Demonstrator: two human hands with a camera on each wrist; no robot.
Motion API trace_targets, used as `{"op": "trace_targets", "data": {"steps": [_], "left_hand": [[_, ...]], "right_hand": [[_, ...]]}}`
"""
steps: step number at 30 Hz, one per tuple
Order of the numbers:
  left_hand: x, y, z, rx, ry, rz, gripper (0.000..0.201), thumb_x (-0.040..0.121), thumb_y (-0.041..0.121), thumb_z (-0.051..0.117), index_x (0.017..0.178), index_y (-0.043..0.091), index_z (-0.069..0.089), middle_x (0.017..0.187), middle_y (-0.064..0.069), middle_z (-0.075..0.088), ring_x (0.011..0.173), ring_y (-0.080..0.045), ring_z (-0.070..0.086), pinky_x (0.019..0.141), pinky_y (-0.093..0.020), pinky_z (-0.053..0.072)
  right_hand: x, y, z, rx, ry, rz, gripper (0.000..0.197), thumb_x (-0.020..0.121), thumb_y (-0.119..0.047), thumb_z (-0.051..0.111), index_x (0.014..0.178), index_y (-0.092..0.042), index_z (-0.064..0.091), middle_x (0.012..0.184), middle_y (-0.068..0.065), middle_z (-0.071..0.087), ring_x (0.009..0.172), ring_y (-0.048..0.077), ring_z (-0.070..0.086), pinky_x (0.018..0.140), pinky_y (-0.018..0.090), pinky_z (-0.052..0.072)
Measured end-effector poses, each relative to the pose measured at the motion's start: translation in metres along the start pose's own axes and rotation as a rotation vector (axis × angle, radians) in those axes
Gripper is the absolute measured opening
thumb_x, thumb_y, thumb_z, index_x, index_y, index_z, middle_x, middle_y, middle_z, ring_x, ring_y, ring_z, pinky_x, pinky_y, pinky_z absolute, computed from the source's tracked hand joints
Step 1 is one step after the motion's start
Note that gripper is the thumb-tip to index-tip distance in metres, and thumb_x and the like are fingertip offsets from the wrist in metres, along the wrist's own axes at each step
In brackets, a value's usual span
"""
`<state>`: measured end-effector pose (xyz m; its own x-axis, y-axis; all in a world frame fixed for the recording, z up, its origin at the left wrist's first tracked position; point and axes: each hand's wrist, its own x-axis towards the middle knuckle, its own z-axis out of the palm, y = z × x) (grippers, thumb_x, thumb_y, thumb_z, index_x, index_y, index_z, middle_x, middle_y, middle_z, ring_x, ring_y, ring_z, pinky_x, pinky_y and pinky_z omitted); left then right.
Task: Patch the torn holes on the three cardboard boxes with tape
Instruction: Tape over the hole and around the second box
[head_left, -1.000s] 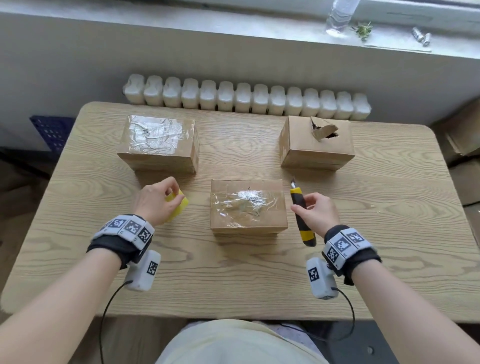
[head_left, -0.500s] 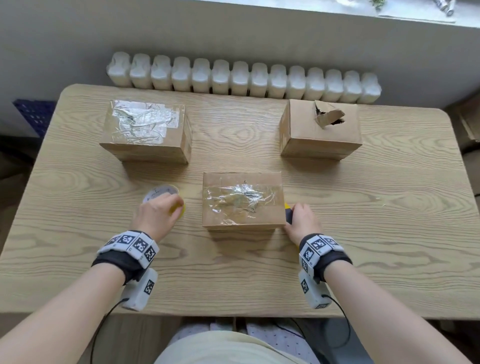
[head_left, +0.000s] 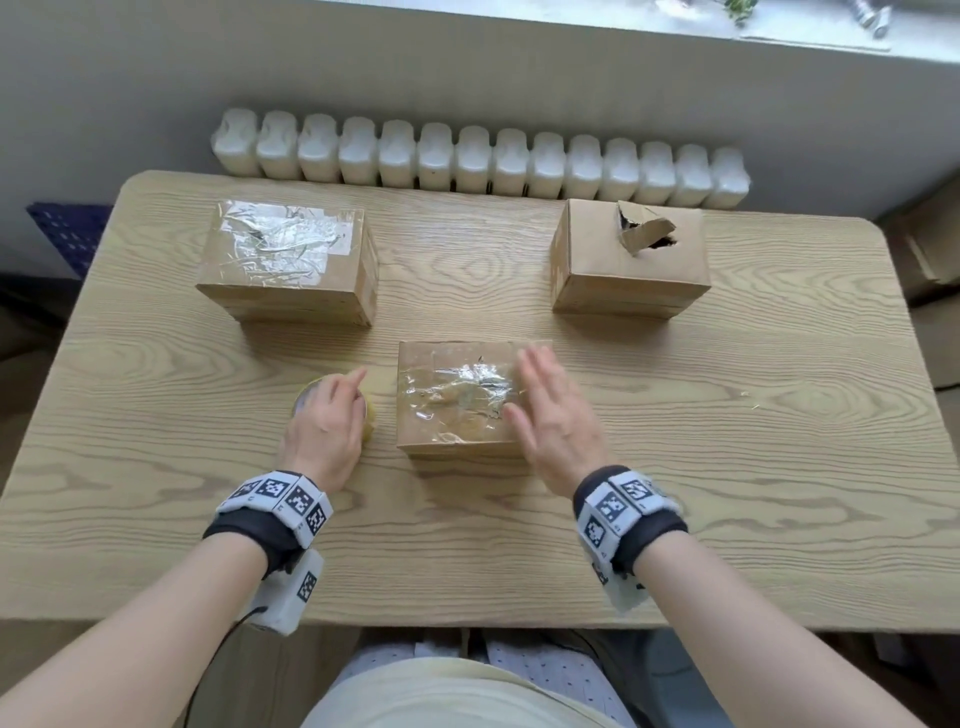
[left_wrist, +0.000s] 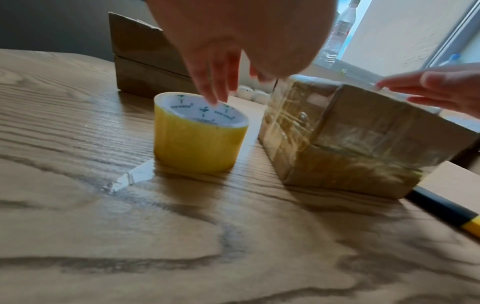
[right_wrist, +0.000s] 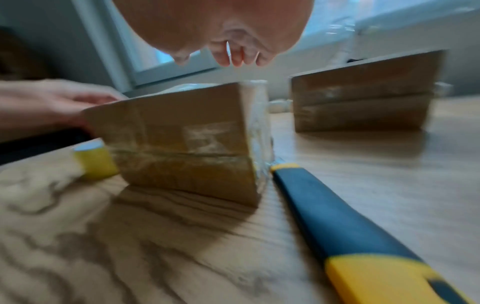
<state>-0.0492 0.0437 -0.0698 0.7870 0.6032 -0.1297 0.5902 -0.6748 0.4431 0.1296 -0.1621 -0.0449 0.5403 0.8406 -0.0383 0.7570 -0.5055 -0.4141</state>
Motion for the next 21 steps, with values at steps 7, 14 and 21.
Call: {"op": "trace_targets", "data": {"steps": [7, 14, 21], "left_hand": [[-0.008, 0.032, 0.01, 0.205, -0.149, 0.404, 0.058, 0.101, 0.041, 0.01, 0.147, 0.01, 0.025, 0.155, -0.002, 0.022, 0.143, -0.016, 0.021, 0.115, -0.035, 0.014], [-0.01, 0.035, 0.014, 0.302, -0.238, 0.327, 0.06, 0.1, 0.045, 0.0, 0.149, 0.013, 0.012, 0.157, 0.001, 0.015, 0.145, -0.013, 0.014, 0.114, -0.035, 0.009], [-0.009, 0.036, 0.014, 0.235, -0.265, 0.35, 0.071, 0.089, 0.056, -0.017, 0.147, 0.017, -0.006, 0.158, 0.005, -0.008, 0.142, -0.003, -0.018, 0.114, -0.02, -0.009]], "right_hand": [[0.01, -0.025, 0.023, -0.193, -0.163, -0.175, 0.063, 0.095, -0.048, 0.028, 0.146, -0.01, 0.031, 0.153, 0.002, 0.03, 0.141, 0.018, 0.028, 0.113, 0.033, 0.013], [0.012, -0.023, 0.023, -0.2, -0.171, -0.128, 0.064, 0.096, -0.052, 0.021, 0.151, -0.02, 0.01, 0.156, -0.01, 0.001, 0.145, 0.008, 0.003, 0.118, 0.03, 0.002], [0.009, 0.012, 0.006, -0.15, -0.246, 0.046, 0.077, 0.089, -0.064, 0.009, 0.149, -0.021, -0.012, 0.152, -0.011, -0.023, 0.14, 0.003, -0.021, 0.115, 0.023, -0.011]]}}
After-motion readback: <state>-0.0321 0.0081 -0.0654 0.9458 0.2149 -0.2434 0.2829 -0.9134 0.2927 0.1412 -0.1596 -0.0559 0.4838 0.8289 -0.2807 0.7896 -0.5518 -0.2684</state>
